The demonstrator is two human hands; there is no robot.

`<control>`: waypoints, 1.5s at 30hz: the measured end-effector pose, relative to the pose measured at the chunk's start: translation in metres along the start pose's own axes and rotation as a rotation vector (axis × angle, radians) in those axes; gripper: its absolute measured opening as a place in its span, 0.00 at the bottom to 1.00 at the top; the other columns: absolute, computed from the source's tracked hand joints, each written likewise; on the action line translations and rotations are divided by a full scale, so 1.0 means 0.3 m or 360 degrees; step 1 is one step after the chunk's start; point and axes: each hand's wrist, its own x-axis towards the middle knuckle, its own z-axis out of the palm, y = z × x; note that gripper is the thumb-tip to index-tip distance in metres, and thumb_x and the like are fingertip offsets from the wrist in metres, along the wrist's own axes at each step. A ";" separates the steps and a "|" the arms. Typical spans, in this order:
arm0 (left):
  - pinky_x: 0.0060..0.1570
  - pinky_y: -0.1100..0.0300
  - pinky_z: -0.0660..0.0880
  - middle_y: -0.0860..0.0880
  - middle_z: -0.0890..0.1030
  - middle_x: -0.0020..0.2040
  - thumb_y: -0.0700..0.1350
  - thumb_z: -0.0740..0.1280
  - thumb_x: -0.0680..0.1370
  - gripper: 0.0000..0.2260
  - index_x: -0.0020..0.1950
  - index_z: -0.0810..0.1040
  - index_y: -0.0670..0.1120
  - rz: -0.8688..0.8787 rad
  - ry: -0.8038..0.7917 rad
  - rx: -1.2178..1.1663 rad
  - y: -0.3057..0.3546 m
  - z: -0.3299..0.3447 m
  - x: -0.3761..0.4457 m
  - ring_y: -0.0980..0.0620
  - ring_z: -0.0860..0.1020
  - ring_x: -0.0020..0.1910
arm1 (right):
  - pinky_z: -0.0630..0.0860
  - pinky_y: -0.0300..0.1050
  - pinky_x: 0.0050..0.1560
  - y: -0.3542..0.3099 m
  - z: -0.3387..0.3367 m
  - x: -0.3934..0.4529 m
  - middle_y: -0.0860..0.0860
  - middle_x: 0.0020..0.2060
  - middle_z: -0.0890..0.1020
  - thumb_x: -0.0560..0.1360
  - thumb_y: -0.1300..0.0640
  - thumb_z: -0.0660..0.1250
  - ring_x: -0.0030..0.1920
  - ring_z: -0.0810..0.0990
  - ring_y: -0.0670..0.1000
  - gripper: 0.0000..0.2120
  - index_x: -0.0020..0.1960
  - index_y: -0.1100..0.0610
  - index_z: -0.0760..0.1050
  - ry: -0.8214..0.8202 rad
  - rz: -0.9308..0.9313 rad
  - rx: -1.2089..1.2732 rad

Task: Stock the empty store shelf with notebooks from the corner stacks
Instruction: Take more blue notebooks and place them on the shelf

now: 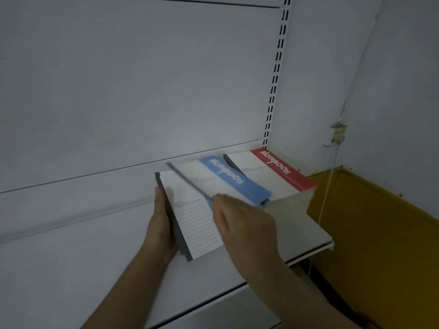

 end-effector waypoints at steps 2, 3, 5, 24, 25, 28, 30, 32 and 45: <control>0.53 0.50 0.79 0.42 0.84 0.56 0.62 0.61 0.78 0.25 0.63 0.78 0.45 -0.0011 -0.0064 -0.0038 0.000 0.000 -0.009 0.43 0.82 0.55 | 0.77 0.39 0.44 -0.085 0.067 -0.068 0.46 0.38 0.82 0.78 0.48 0.63 0.38 0.80 0.45 0.12 0.42 0.53 0.79 -0.0302 -0.0157 0.0168; 0.50 0.50 0.80 0.39 0.83 0.57 0.54 0.64 0.79 0.21 0.64 0.77 0.42 0.0022 -0.0064 -0.0012 -0.003 -0.011 -0.008 0.41 0.82 0.54 | 0.76 0.41 0.54 -0.105 0.093 -0.091 0.47 0.43 0.84 0.77 0.46 0.63 0.44 0.81 0.46 0.12 0.45 0.53 0.80 -0.0431 -0.0170 0.0287; 0.47 0.49 0.81 0.35 0.82 0.58 0.41 0.66 0.78 0.15 0.64 0.76 0.38 0.0159 -0.0034 0.0082 -0.003 -0.031 -0.007 0.38 0.82 0.53 | 0.69 0.45 0.66 -0.091 0.126 -0.099 0.48 0.54 0.83 0.77 0.44 0.63 0.55 0.79 0.47 0.15 0.52 0.53 0.81 -0.0519 -0.0089 0.0497; 0.42 0.75 0.72 0.65 0.60 0.61 0.57 0.75 0.71 0.55 0.73 0.29 0.65 0.0761 0.0197 0.2223 0.098 -0.360 -0.283 0.66 0.73 0.49 | 0.79 0.49 0.40 -0.201 0.331 0.207 0.48 0.40 0.83 0.79 0.50 0.63 0.39 0.83 0.49 0.06 0.45 0.50 0.76 -0.0559 0.1536 0.1902; 0.43 0.73 0.72 0.64 0.63 0.62 0.56 0.75 0.71 0.52 0.76 0.34 0.63 0.0833 0.0264 0.2181 0.127 -0.405 -0.309 0.65 0.74 0.49 | 0.79 0.48 0.39 -0.250 0.339 0.214 0.47 0.38 0.82 0.79 0.50 0.63 0.36 0.82 0.47 0.06 0.45 0.50 0.75 -0.0611 0.1503 0.1918; 0.49 0.73 0.72 0.66 0.72 0.62 0.52 0.77 0.70 0.44 0.78 0.52 0.60 0.0947 0.0442 0.1976 0.237 -0.539 -0.406 0.66 0.74 0.56 | 0.80 0.53 0.42 -0.421 0.348 0.218 0.50 0.40 0.83 0.80 0.48 0.61 0.39 0.83 0.49 0.07 0.47 0.50 0.73 -0.0868 0.1262 0.1935; 0.43 0.74 0.71 0.66 0.76 0.55 0.50 0.78 0.69 0.41 0.75 0.58 0.64 0.0934 0.0527 0.1822 0.313 -0.634 -0.484 0.64 0.78 0.48 | 0.79 0.57 0.48 -0.558 0.342 0.221 0.52 0.43 0.83 0.80 0.46 0.60 0.45 0.83 0.56 0.10 0.49 0.52 0.73 -0.1026 0.1142 0.1947; 0.40 0.74 0.71 0.65 0.78 0.53 0.51 0.79 0.68 0.41 0.72 0.58 0.69 0.0914 0.0600 0.1822 0.388 -0.743 -0.565 0.63 0.78 0.45 | 0.78 0.56 0.52 -0.705 0.344 0.224 0.49 0.42 0.84 0.80 0.46 0.61 0.46 0.84 0.54 0.10 0.49 0.52 0.75 -0.1124 0.1071 0.1987; 0.48 0.76 0.70 0.66 0.68 0.58 0.55 0.75 0.71 0.38 0.70 0.52 0.70 0.0779 0.0890 0.2170 0.869 -1.664 -1.056 0.66 0.71 0.54 | 0.76 0.48 0.44 -1.879 0.422 0.208 0.54 0.46 0.84 0.82 0.50 0.56 0.42 0.82 0.53 0.12 0.55 0.54 0.77 -0.1446 0.1101 0.2269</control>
